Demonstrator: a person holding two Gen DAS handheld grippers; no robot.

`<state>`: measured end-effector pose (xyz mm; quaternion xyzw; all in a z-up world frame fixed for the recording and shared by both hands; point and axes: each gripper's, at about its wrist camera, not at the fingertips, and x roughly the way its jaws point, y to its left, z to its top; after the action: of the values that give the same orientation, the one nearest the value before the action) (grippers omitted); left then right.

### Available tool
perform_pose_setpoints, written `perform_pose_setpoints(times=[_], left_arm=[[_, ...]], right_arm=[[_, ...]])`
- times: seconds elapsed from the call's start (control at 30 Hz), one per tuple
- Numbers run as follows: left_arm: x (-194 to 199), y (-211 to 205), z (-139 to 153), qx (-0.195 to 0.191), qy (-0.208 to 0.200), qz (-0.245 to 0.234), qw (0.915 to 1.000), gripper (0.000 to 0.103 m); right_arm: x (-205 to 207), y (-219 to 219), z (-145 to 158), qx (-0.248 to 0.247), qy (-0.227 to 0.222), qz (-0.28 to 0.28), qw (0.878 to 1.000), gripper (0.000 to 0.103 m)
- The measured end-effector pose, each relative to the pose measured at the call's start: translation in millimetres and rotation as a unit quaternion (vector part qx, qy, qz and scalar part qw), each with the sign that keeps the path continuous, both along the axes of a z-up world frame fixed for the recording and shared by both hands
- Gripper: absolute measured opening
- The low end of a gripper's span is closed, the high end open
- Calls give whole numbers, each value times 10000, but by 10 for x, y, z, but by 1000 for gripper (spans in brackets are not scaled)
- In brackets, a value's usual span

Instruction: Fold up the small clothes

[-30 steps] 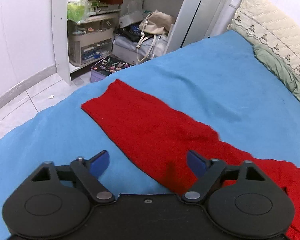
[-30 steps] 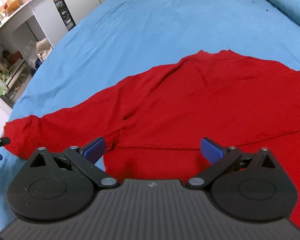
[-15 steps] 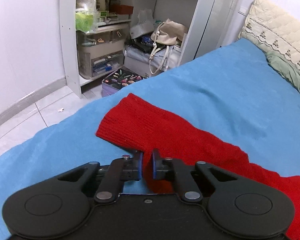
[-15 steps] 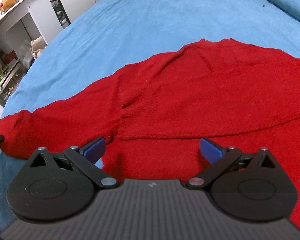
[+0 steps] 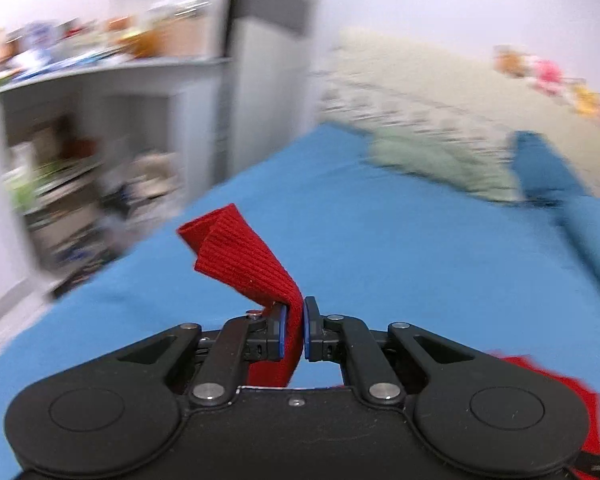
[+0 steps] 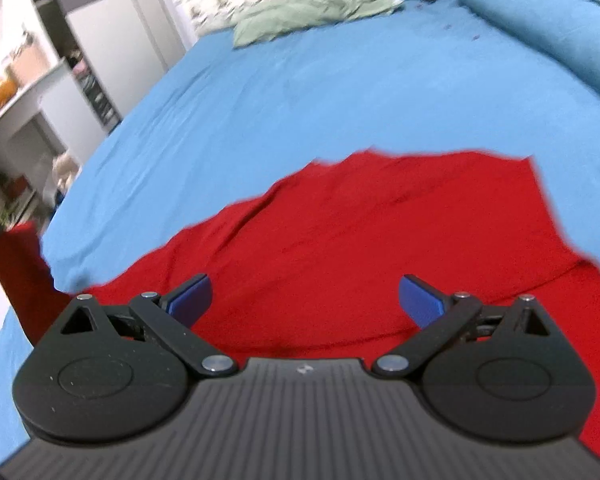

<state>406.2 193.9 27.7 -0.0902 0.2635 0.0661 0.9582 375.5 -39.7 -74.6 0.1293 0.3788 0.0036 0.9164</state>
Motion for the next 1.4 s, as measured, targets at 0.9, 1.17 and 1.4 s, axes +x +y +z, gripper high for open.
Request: perform_pose_setpoints(times=[0.9, 1.17, 1.4], left_arm=[[5, -2490, -1360, 738, 1217, -2448, 9591, 73], [-320, -1300, -1334, 1074, 1504, -1262, 9746, 88], [-359, -797, -1562, 1045, 1733, -754, 9764, 87]], right_arm=[[39, -1655, -439, 370, 327, -128, 9987, 103], [434, -1007, -653, 80, 529, 444, 9976, 90], [529, -849, -870, -231, 615, 135, 9978, 73]])
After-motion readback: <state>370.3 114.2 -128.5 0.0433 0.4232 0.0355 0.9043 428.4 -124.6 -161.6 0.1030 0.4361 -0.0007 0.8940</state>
